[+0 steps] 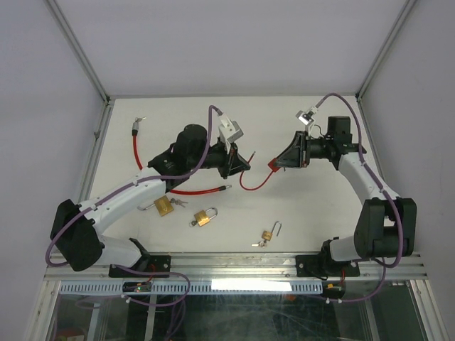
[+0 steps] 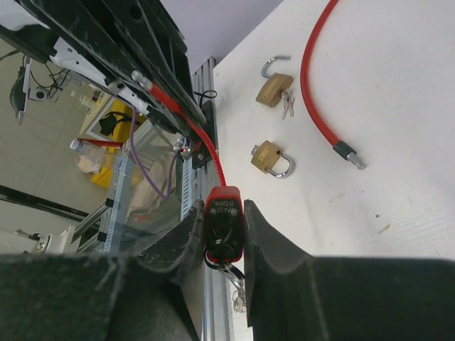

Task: Lock with the key
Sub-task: Lock the lock.

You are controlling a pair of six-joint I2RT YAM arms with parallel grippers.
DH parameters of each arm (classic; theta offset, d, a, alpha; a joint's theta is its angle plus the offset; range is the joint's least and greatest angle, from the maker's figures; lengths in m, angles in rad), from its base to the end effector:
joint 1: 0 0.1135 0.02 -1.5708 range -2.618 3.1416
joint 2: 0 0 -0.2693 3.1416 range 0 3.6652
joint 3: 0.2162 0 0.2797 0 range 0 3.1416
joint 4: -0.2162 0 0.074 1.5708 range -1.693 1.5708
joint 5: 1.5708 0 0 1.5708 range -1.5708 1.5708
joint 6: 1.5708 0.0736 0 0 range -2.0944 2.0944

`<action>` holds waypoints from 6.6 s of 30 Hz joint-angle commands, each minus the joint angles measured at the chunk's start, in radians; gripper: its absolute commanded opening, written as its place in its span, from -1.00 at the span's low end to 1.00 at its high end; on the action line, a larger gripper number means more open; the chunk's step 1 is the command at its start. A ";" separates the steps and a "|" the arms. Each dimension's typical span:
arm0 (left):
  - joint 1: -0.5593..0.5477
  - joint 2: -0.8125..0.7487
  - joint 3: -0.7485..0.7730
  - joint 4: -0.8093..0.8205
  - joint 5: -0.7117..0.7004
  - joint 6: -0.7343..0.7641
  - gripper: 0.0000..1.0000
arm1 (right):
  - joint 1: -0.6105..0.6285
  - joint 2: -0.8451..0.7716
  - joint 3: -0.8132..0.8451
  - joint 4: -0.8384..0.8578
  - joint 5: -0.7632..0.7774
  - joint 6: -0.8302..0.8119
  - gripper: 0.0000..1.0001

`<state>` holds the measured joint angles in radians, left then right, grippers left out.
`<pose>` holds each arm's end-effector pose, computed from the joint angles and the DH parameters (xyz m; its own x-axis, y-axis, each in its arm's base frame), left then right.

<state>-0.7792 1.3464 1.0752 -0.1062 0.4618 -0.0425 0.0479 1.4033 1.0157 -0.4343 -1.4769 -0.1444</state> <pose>0.2398 -0.2829 0.3091 -0.3012 0.2440 -0.9218 0.9118 0.3566 -0.2035 0.3019 0.0878 0.2721 -0.6259 -0.0435 -0.7787 -0.7797 0.0555 0.6237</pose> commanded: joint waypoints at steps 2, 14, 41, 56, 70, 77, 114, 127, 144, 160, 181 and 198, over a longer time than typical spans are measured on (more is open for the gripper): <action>0.036 0.035 0.067 0.064 0.196 -0.140 -1.00 | 0.010 -0.050 -0.064 0.383 0.028 0.355 -1.00; 0.056 0.165 0.012 0.248 0.255 -0.378 -1.00 | 0.011 -0.010 -0.157 0.699 0.123 0.633 -1.00; 0.083 0.210 -0.115 0.576 0.168 -0.626 -1.00 | 0.051 0.095 -0.282 1.162 0.196 0.964 -1.00; 0.082 0.309 -0.171 0.754 0.214 -0.756 -1.00 | 0.019 0.078 -0.309 1.089 0.303 0.985 -1.00; 0.055 0.405 -0.165 0.821 0.202 -0.858 -1.00 | -0.056 0.174 -0.352 1.173 0.364 1.134 -1.00; 0.029 0.469 -0.136 0.829 0.227 -0.903 -1.00 | -0.081 0.170 -0.367 1.205 0.365 1.155 -1.00; 0.004 0.592 0.015 0.794 0.268 -0.912 -1.00 | -0.058 0.175 -0.364 1.209 0.338 1.153 -1.00; 0.011 0.598 0.018 0.789 0.258 -0.921 -1.00 | -0.050 0.174 -0.363 1.214 0.334 1.154 -1.00; 0.022 0.581 -0.024 0.864 0.250 -0.960 -1.00 | -0.049 0.176 -0.364 1.217 0.330 1.154 -1.00; 0.034 0.577 -0.052 0.886 0.243 -0.976 -1.00 | -0.049 0.177 -0.365 1.219 0.330 1.152 -1.00; 0.034 0.612 -0.008 0.983 0.223 -1.062 -1.00 | -0.042 0.161 -0.397 1.267 0.364 1.146 -1.00; 0.030 0.661 0.059 0.976 0.155 -1.047 -1.00 | -0.027 0.143 -0.420 1.346 0.371 1.175 -1.00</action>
<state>-0.7521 2.0106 1.0641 0.7715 0.7033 -1.0924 -0.0090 1.5833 0.6044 0.8440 -1.0615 1.0138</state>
